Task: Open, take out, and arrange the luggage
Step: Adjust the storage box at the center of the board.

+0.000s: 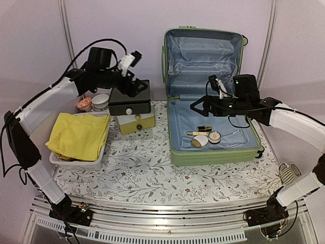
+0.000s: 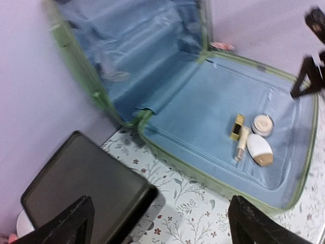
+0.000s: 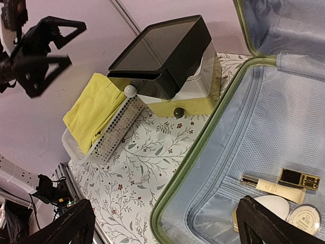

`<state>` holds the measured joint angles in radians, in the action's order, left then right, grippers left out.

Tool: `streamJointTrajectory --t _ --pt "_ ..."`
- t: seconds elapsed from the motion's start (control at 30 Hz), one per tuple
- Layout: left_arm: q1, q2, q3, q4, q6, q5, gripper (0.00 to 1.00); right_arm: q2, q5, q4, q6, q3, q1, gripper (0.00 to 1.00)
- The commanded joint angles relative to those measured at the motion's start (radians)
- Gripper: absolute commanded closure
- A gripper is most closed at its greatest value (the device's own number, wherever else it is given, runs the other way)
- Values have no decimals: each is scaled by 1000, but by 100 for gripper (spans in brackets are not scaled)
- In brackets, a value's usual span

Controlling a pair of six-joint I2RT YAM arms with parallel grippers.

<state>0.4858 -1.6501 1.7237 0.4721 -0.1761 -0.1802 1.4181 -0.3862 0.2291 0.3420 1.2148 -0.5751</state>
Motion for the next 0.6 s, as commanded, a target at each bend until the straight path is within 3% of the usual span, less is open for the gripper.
streamJointTrajectory --t 0.0,0.3,0.57 --pt "75 -86 -2 105 -334 20 6 -87 47 47 -27 -51 9 1" --pt "80 -339 250 290 -394 91 7 -162 79 75 -28 -89 13 1" --pt "68 -448 336 364 -431 176 11 -179 86 85 -35 -90 16 1"
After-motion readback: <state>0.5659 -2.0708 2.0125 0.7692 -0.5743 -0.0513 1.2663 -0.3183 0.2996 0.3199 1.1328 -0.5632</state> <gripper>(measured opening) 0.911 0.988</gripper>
